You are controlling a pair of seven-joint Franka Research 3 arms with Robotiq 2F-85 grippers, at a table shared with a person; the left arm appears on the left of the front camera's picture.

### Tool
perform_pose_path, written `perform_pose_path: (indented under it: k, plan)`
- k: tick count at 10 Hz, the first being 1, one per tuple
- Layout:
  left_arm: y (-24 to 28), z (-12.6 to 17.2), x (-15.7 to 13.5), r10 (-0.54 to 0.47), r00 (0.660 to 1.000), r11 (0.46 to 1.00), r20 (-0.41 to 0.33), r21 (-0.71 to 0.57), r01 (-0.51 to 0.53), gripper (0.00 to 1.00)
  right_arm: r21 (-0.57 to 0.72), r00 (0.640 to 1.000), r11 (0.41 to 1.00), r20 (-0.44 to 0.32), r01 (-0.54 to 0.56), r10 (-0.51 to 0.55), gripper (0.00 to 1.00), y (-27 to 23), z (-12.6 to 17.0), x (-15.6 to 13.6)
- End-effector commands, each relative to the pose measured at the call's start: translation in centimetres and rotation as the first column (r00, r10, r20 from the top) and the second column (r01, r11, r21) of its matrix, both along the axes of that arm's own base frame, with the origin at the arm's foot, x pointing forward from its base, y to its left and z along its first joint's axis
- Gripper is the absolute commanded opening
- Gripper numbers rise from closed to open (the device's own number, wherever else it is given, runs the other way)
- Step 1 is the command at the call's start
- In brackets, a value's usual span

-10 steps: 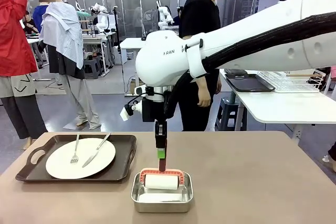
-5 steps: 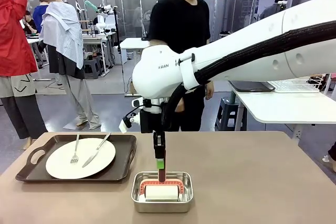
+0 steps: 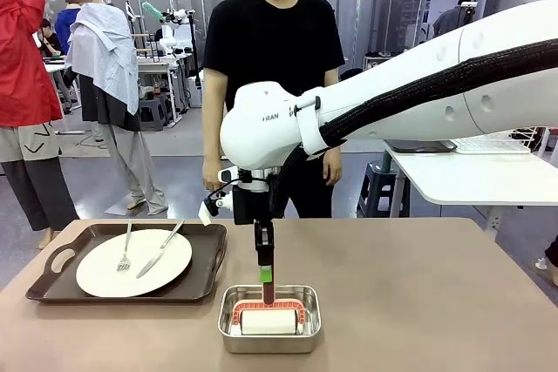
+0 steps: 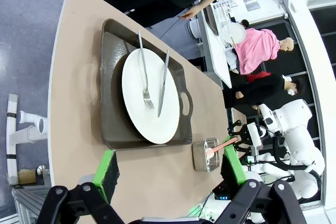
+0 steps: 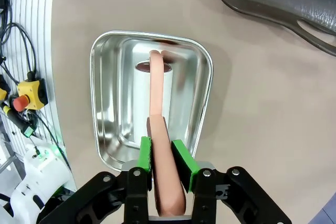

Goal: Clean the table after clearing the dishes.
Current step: Place the Lint Roller back on top of the Airtight Container.

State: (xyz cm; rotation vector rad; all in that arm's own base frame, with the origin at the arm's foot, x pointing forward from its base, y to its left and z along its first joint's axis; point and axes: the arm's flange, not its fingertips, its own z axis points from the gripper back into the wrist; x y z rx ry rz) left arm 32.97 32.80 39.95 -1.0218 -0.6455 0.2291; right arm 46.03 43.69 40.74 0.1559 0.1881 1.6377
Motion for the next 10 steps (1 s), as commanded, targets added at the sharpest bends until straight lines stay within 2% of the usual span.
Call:
perform_pose_path:
  k: [1,2,3,4,6,10]
  plan:
    - [0.1,0.1,-0.3,0.004,1.0,1.0,0.007,-0.007,-0.004,1.0,0.012,0.999,1.0,0.021,-0.026,0.026,0.23,-0.5,-1.3,-0.1]
    - [0.1,0.1,-0.3,0.004,1.0,1.0,0.007,-0.007,-0.004,1.0,0.018,0.999,1.0,0.041,-0.017,0.016,0.44,-0.6,-0.7,-0.2]
    - [0.1,0.1,-0.3,0.004,1.0,1.0,0.007,-0.007,-0.004,1.0,0.013,0.999,1.0,0.048,-0.021,0.021,0.55,-0.6,-0.2,-0.3]
    - [0.1,0.1,-0.3,0.004,1.0,1.0,0.007,-0.007,-0.004,1.0,0.014,0.998,1.0,0.058,-0.021,0.02,0.78,-0.5,0.0,-0.4]
    - [0.1,0.1,-0.3,0.004,1.0,1.0,0.007,-0.007,-0.004,1.0,0.027,0.997,1.0,0.071,-0.001,-0.001,1.0,-0.9,0.4,-0.2]
    - [0.1,0.1,-0.3,0.004,1.0,1.0,0.007,-0.007,-0.004,1.0,0.03,0.997,0.999,0.08,0.011,-0.013,1.0,-1.3,0.8,-0.1]
